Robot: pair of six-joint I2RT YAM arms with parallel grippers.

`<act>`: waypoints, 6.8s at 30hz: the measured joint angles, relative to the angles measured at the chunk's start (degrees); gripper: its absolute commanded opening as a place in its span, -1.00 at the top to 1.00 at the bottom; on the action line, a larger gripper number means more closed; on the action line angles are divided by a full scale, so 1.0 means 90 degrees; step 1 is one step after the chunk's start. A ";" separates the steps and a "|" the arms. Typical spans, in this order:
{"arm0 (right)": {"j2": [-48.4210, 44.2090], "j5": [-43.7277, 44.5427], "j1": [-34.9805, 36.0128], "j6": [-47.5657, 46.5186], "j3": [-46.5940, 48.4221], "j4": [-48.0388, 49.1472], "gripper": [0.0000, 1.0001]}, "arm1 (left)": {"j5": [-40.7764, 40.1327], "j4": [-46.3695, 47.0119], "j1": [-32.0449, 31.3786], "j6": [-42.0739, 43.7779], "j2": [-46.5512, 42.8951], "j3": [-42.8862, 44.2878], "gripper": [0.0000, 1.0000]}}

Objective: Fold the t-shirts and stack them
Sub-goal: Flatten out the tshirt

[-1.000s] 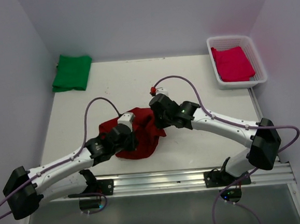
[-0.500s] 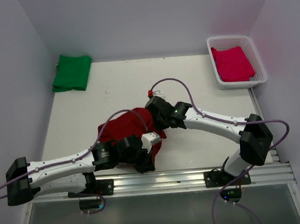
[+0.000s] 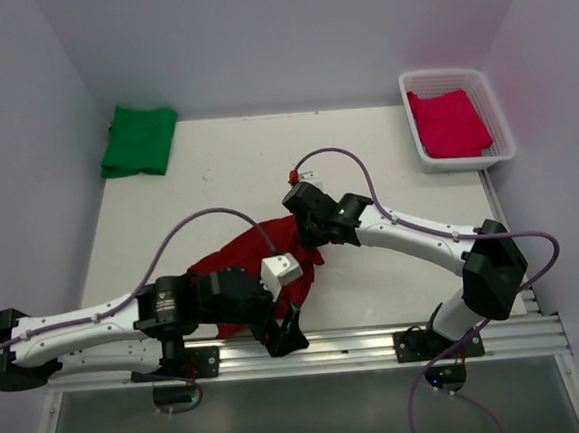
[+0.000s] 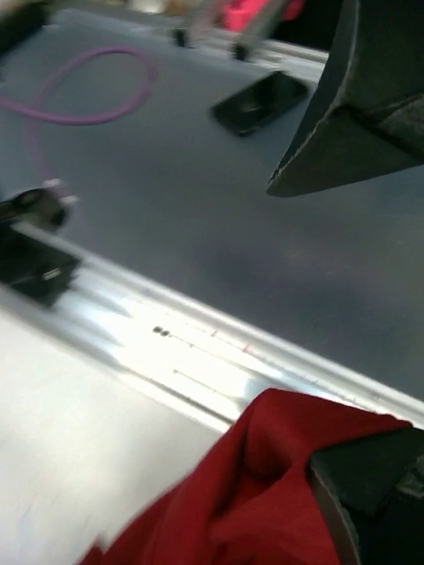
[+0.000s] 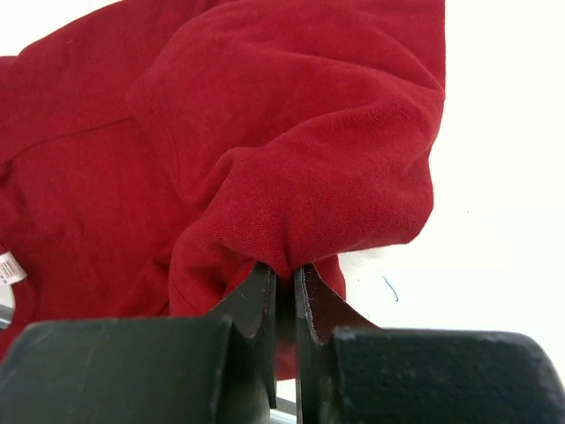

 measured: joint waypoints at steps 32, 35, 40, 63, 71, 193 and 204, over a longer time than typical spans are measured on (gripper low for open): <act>-0.0253 0.0372 -0.0294 0.0257 -0.0274 -0.0260 0.34 | 0.0447 0.0811 -0.0794 0.0602 0.0896 0.0029 -1.00; -0.0396 0.0491 -0.0335 0.0311 -0.0352 -0.0284 0.35 | -0.1651 0.0022 -0.0690 0.0102 0.0614 0.0287 -1.00; -0.0644 0.0991 -0.0435 0.0639 -0.0413 -0.0639 -0.08 | -0.4082 -0.1132 -0.0216 -0.0945 0.0376 0.0333 -1.00; 0.1860 -0.2125 -0.0469 -0.0923 0.0862 0.0505 0.31 | -0.5593 -0.0199 0.1549 -0.2608 0.0136 -0.1712 -1.00; 0.2820 -0.2011 -0.0483 -0.1151 0.1792 0.0389 0.17 | -0.5294 0.0729 0.1552 -0.2761 0.0083 -0.2577 -1.00; -0.1166 0.3247 -0.3332 0.0374 -0.0189 -0.2300 0.40 | -0.4648 0.1489 0.2725 -0.3084 0.0920 -0.2992 1.00; -0.1955 0.1770 -0.3538 -0.0568 -0.0204 -0.1950 -0.42 | -0.4925 0.0821 0.3060 -0.2720 0.0583 -0.2533 1.00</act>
